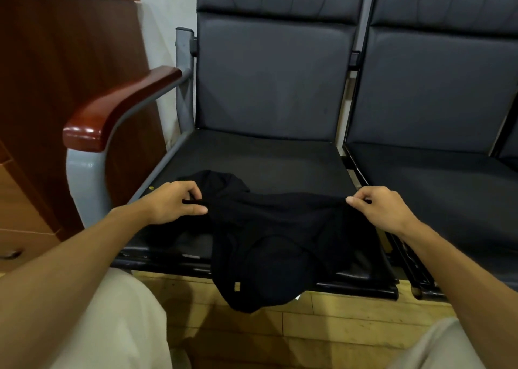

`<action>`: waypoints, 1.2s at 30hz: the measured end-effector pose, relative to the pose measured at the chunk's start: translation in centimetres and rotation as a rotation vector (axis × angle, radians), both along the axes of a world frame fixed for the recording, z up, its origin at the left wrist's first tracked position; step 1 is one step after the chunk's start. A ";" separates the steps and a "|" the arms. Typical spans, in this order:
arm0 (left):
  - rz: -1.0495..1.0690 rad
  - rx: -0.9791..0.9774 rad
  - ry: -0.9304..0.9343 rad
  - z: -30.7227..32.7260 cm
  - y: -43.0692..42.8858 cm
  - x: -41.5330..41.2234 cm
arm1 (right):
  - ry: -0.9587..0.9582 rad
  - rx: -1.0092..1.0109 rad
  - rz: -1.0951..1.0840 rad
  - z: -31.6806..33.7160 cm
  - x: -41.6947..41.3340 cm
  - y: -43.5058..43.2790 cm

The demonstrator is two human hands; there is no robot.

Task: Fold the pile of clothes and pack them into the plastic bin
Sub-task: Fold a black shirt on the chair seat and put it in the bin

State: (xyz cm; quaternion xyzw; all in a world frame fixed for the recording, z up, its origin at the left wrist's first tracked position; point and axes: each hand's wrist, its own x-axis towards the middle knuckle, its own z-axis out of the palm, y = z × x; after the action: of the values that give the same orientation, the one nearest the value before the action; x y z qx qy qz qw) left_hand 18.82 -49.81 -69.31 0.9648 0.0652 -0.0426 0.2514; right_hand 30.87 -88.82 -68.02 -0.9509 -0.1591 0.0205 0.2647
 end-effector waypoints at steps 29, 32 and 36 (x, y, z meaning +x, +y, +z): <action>0.076 0.077 -0.182 10.4 -8.2 -5.0 | 0.221 0.024 0.232 10.8 -9.3 4.5; 0.121 -0.250 -0.035 14.2 -10.5 -6.4 | 0.541 0.298 0.270 13.8 -12.0 4.2; 0.202 -0.755 -0.007 18.5 -12.7 -8.5 | 0.629 0.573 0.293 16.8 -13.9 3.9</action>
State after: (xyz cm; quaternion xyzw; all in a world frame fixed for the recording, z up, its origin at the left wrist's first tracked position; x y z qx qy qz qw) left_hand 10.28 -62.55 -50.85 0.7933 0.1389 -0.0352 0.5918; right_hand 17.02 -84.89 -51.25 -0.7543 -0.2031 0.3010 0.5470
